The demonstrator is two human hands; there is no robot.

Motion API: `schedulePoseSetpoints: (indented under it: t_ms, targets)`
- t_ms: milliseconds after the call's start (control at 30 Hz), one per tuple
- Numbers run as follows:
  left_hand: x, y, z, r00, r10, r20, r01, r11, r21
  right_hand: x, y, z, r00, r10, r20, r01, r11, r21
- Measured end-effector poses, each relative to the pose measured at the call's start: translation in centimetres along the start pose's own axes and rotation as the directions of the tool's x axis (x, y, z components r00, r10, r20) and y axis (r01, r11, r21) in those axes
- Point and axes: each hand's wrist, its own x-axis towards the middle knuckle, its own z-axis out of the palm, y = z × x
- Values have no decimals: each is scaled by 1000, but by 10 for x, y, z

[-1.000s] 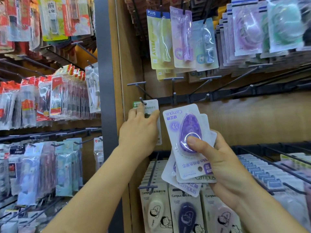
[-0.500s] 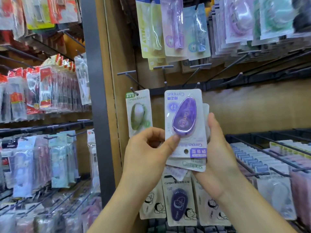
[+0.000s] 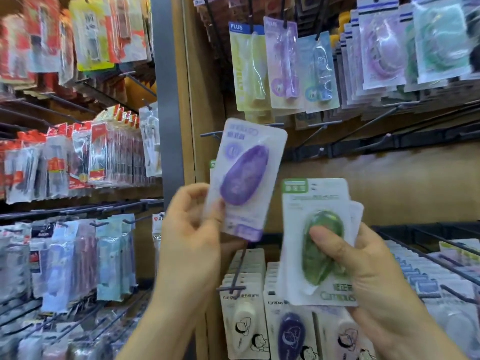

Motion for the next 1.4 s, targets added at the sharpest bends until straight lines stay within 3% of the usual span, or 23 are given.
schedulePoseSetpoints:
  t_ms: [100,167,267,367,433,533,667,767,967,1267,1400]
  targets:
    - [21,13,-33,977,189,97,-210,922,325,-2,-24,-19,997,-67,39,71,991,-118]
    - [34,20,-43,953,209,218,-291,832,473,1,-42,-22,983,-98,156,129,972,-198]
    - [44,33,-34,896,192,401,-377,808,453,11,-58,-13,920,32,390,142,902,-408]
    - [54,40,-19,885,238,400,-387,855,345,20,-56,-2,863,231,450,42,854,-519]
    - [61,37,-9,929,239,281,-316,909,271,21,-47,4,857,243,454,14,871,-492]
    - [63,29,1,980,119,163,-136,985,102,16,-27,6,909,154,388,-1,931,-365]
    - [54,17,-2,966,-39,256,76,987,-138,12,-8,4,958,95,271,-41,979,-198]
    - [46,5,-3,956,21,294,-14,1000,-25,11,-4,3,960,114,254,-79,986,-147]
    - [52,-10,5,945,152,291,-178,982,67,13,-10,-2,955,125,269,-58,968,-245]
    - [72,-29,23,939,188,288,-270,921,279,15,-15,-6,977,82,196,-29,966,-257]
    - [76,-27,27,941,213,264,-288,912,292,16,-20,-4,979,45,198,5,970,-245]
